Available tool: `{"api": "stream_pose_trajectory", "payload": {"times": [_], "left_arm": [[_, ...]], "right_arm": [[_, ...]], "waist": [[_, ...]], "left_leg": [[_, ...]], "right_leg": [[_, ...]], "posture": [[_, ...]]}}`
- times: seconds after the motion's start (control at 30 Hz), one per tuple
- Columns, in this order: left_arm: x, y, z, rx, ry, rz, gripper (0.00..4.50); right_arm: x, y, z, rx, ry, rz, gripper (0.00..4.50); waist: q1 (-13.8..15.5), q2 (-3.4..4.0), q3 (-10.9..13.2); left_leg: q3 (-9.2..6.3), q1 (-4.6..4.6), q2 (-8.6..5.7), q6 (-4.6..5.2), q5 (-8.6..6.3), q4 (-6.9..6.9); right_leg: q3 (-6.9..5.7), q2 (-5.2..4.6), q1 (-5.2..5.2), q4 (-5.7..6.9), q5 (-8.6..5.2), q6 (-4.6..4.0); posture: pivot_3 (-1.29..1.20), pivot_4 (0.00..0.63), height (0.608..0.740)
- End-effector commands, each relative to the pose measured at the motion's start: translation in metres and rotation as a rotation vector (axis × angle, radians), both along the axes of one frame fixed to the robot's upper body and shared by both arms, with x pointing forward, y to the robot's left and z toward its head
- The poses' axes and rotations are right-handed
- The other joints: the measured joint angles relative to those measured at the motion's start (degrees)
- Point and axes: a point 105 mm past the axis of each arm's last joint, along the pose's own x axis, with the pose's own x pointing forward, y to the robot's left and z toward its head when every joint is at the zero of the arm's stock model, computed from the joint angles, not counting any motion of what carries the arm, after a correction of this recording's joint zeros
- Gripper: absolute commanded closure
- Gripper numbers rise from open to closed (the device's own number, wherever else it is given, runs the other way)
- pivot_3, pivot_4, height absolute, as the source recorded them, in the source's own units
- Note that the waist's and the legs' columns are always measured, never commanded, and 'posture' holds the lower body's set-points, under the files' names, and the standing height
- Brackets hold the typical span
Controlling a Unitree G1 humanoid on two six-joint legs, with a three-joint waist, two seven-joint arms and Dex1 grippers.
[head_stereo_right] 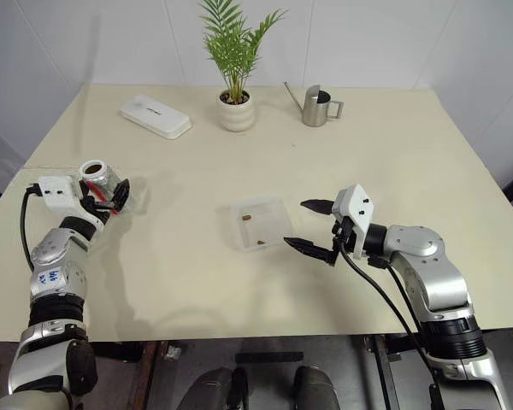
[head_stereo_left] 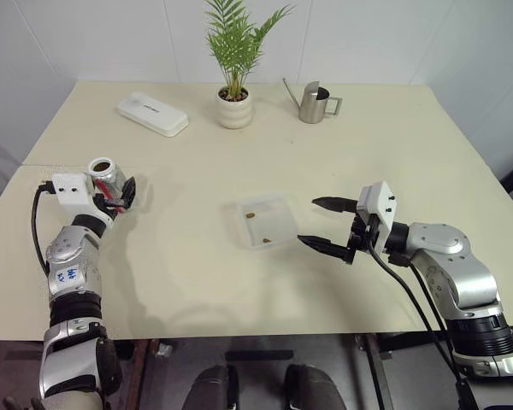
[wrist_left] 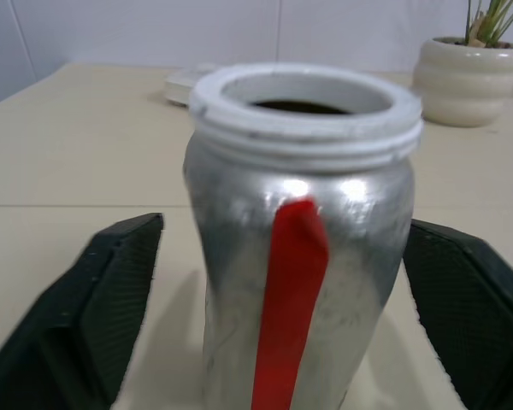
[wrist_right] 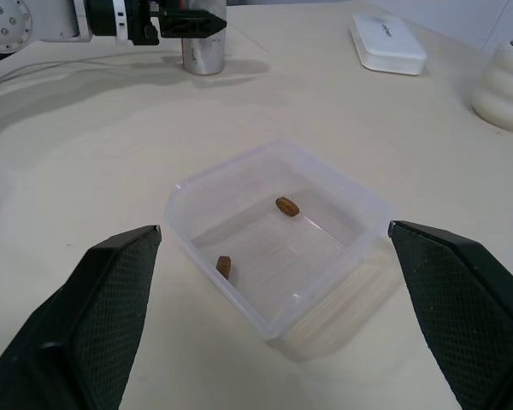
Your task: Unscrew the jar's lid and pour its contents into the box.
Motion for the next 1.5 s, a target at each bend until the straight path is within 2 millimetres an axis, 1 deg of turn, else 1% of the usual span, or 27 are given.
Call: {"api": "stream_pose_trajectory", "payload": {"times": [0.03,0.1,0.2,0.27,0.3,0.37,0.4,0.43,0.5,0.53,0.6,0.63,0.67,0.73,0.8,0.87,0.93,1.0,1.03,1.07,1.13,1.23,1.3,1.33,1.47,1.5], "left_arm": [[-0.011,0.002,0.009,0.049,-0.039,-0.016,0.04],[-0.018,0.001,0.004,0.076,-0.024,-0.041,0.04],[-0.035,0.003,-0.002,0.096,0.002,-0.061,0.04],[-0.046,0.01,-0.005,0.111,0.021,-0.039,0.04],[-0.052,0.015,-0.007,0.137,0.035,-0.019,0.04],[-0.062,0.026,-0.008,0.115,0.052,0.022,0.04],[-0.068,0.03,-0.01,0.131,0.069,0.029,0.04],[-0.073,0.03,-0.011,0.158,0.085,0.004,0.04],[-0.084,0.024,-0.01,0.237,0.117,-0.079,0.04],[-0.088,0.017,-0.006,0.267,0.124,-0.138,0.04],[-0.094,-0.003,0.004,0.407,0.125,-0.289,0.04],[-0.096,-0.017,0.012,0.477,0.112,-0.372,0.04],[-0.097,-0.028,0.018,0.535,0.098,-0.44,0.04],[-0.097,-0.045,0.028,0.607,0.068,-0.524,0.04],[-0.095,-0.059,0.035,0.635,0.045,-0.6,0.04],[-0.096,-0.075,0.042,0.701,-0.031,-0.691,0.04],[-0.095,-0.084,0.042,0.731,-0.045,-0.751,0.04],[-0.099,-0.094,0.037,0.737,-0.025,-0.864,0.04],[-0.1,-0.098,0.035,0.744,-0.022,-0.897,0.04],[-0.1,-0.101,0.034,0.742,-0.018,-0.923,0.04],[-0.097,-0.104,0.038,0.709,-0.021,-0.943,0.04],[-0.093,-0.104,0.041,0.667,-0.014,-0.964,0.04],[-0.09,-0.101,0.044,0.673,-0.04,-0.94,0.04],[-0.088,-0.1,0.043,0.649,-0.032,-0.93,0.04],[-0.086,-0.092,0.044,0.632,-0.032,-0.885,0.04],[-0.087,-0.091,0.043,0.62,-0.028,-0.879,0.04]], "right_arm": [[-0.004,0.005,0.012,0.015,-0.046,0.036,0.0],[-0.005,0.005,0.011,0.017,-0.045,0.041,0.0],[-0.008,0.006,0.011,0.022,-0.036,0.055,0.0],[-0.01,0.007,0.009,0.023,-0.028,0.064,0.0],[-0.01,0.007,0.009,0.024,-0.025,0.068,0.0],[-0.011,0.007,0.009,0.024,-0.023,0.071,0.0],[-0.011,0.007,0.009,0.024,-0.022,0.072,0.0],[-0.011,0.006,0.009,0.023,-0.023,0.073,0.0],[-0.012,0.005,0.011,0.015,-0.041,0.08,0.0],[-0.012,0.004,0.013,0.015,-0.06,0.083,0.0],[-0.012,0.001,0.017,0.011,-0.095,0.08,0.0],[-0.013,0.0,0.018,0.002,-0.104,0.086,0.0],[-0.014,-0.003,0.018,-0.01,-0.1,0.091,0.0],[-0.016,-0.008,0.019,-0.022,-0.097,0.099,0.0],[-0.017,-0.014,0.02,-0.028,-0.091,0.1,0.0],[-0.016,-0.018,0.03,-0.016,-0.101,0.089,0.0],[-0.017,-0.022,0.039,-0.002,-0.111,0.077,0.0],[-0.022,-0.028,0.041,-0.013,-0.095,0.068,0.0],[-0.023,-0.032,0.041,-0.019,-0.088,0.06,0.0],[-0.024,-0.035,0.041,-0.023,-0.08,0.05,0.0],[-0.029,-0.048,0.037,-0.056,-0.065,0.001,0.0],[-0.035,-0.065,0.031,-0.1,-0.046,-0.056,0.0],[-0.037,-0.073,0.028,-0.11,-0.038,-0.089,0.0],[-0.037,-0.079,0.027,-0.113,-0.035,-0.108,0.0],[-0.043,-0.09,0.023,-0.096,-0.019,-0.161,0.0],[-0.043,-0.092,0.023,-0.091,-0.022,-0.169,0.0]], "waist": [[0.0,0.0,0.0],[-0.1,0.0,0.0],[0.0,0.0,0.0],[0.0,0.0,0.0],[-0.1,0.0,0.0],[0.0,0.0,0.0],[0.0,0.0,0.0],[0.0,0.0,0.0],[-0.1,0.0,0.0],[-0.1,0.0,0.0],[0.1,0.0,0.0],[0.3,0.0,0.0],[0.6,0.02,0.0],[0.9,0.04,0.0],[0.8,0.05,0.0],[0.6,0.05,0.0],[0.3,0.05,0.0],[0.1,0.06,0.0],[0.0,0.06,0.0],[-0.1,0.06,0.0],[0.0,0.06,0.0],[0.3,0.06,0.0],[0.3,0.06,0.0],[0.3,0.06,0.0],[0.2,0.06,0.0],[0.1,0.06,0.0]], "left_leg": [[0.01,0.01,0.0,0.0,0.0,-0.01],[0.01,0.01,0.01,-0.02,-0.01,-0.02],[0.0,0.01,0.02,-0.04,-0.03,-0.05],[0.0,0.01,0.01,-0.05,-0.04,-0.08],[0.0,0.01,0.01,-0.12,-0.08,-0.09],[-0.01,0.01,0.0,-0.32,-0.22,-0.11],[-0.01,0.01,0.0,-0.33,-0.24,-0.11],[-0.01,0.01,0.0,-0.34,-0.27,-0.11],[-0.01,0.03,0.0,-0.35,-0.3,-0.12],[-0.01,0.03,0.0,-0.36,-0.31,-0.13],[-0.01,0.02,0.0,-0.4,-0.33,-0.16],[-0.04,0.01,0.0,-0.41,-0.34,-0.19],[-0.06,0.01,-0.01,-0.42,-0.34,-0.19],[-0.11,-0.02,-0.01,-0.44,-0.35,-0.24],[-0.06,-0.01,-0.03,-0.45,-0.35,-0.32],[-0.01,0.01,-0.03,-0.46,-0.34,-0.47],[0.04,0.02,-0.02,-0.49,-0.27,-0.66],[0.08,0.02,-0.02,-0.43,-0.23,-0.76],[0.12,0.05,-0.02,-0.12,-0.05,-0.82],[0.2,0.09,0.0,-0.11,-0.05,-0.85],[0.3,0.14,0.04,-0.08,-0.05,-0.85],[0.3,0.14,0.1,-0.07,-0.06,-0.82],[0.31,0.14,0.1,-0.05,-0.05,-0.78],[0.33,0.18,0.1,-0.04,-0.05,-0.77],[0.34,0.35,0.11,-0.04,-0.05,-0.79],[0.34,0.4,0.12,-0.2,-0.14,-0.8]], "right_leg": [[0.01,0.0,0.0,0.0,0.0,0.0],[0.01,0.0,-0.01,-0.01,0.0,0.0],[0.04,-0.08,-0.02,-0.02,0.0,-0.01],[0.05,-0.47,-0.03,-0.03,0.0,-0.03],[0.04,-0.5,-0.03,-0.03,0.0,-0.04],[0.04,-0.54,-0.02,-0.04,0.0,-0.05],[0.04,-0.54,-0.02,-0.05,0.01,-0.05],[0.03,-0.56,-0.02,-0.05,0.01,-0.07],[0.04,-0.57,-0.02,-0.05,0.02,-0.07],[0.04,-0.58,-0.03,-0.06,0.02,-0.08],[0.06,-0.59,-0.05,-0.09,0.02,-0.09],[0.06,-0.62,-0.04,-0.17,0.02,-0.11],[0.06,-0.64,-0.04,-0.33,0.02,-0.11],[0.08,-0.66,-0.03,-0.58,0.09,-0.21],[0.12,-0.67,-0.02,-0.71,0.16,-0.23],[0.12,-0.64,-0.03,-0.76,0.18,-0.22],[0.03,-0.57,-0.06,-0.63,0.18,-0.22],[-0.14,-0.49,-0.09,-0.63,0.18,-0.22],[-0.24,-0.44,-0.1,-0.63,0.18,-0.22],[-0.27,-0.41,-0.09,-0.65,0.18,-0.22],[-0.25,-0.03,-0.07,-0.69,0.18,-0.22],[-0.21,0.07,-0.03,-0.76,0.18,-0.22],[-0.17,0.07,0.02,-0.81,0.19,-0.2],[-0.13,0.06,0.06,-0.82,0.19,-0.19],[-0.02,0.03,0.14,-0.77,0.25,-0.14],[0.03,-0.09,0.15,-0.79,0.25,-0.16]], "posture": [[0.0,0.15,0.74],[0.0,0.15,0.74],[0.0,0.15,0.74],[0.0,0.15,0.74],[0.0,0.15,0.74],[0.0,0.15,0.74],[0.0,0.15,0.74],[0.0,0.15,0.74],[0.0,0.15,0.74],[0.0,0.15,0.74],[0.0,0.15,0.74],[0.0,0.15,0.74],[0.0,0.15,0.74],[0.0,0.15,0.74],[0.0,0.15,0.74],[0.0,0.15,0.74],[0.0,0.15,0.74],[0.0,0.15,0.74],[0.0,0.15,0.74],[0.0,0.15,0.74],[0.0,0.15,0.74],[0.0,0.15,0.74],[0.0,0.15,0.74],[0.0,0.15,0.74],[0.0,0.15,0.74],[0.0,0.15,0.74]]}}
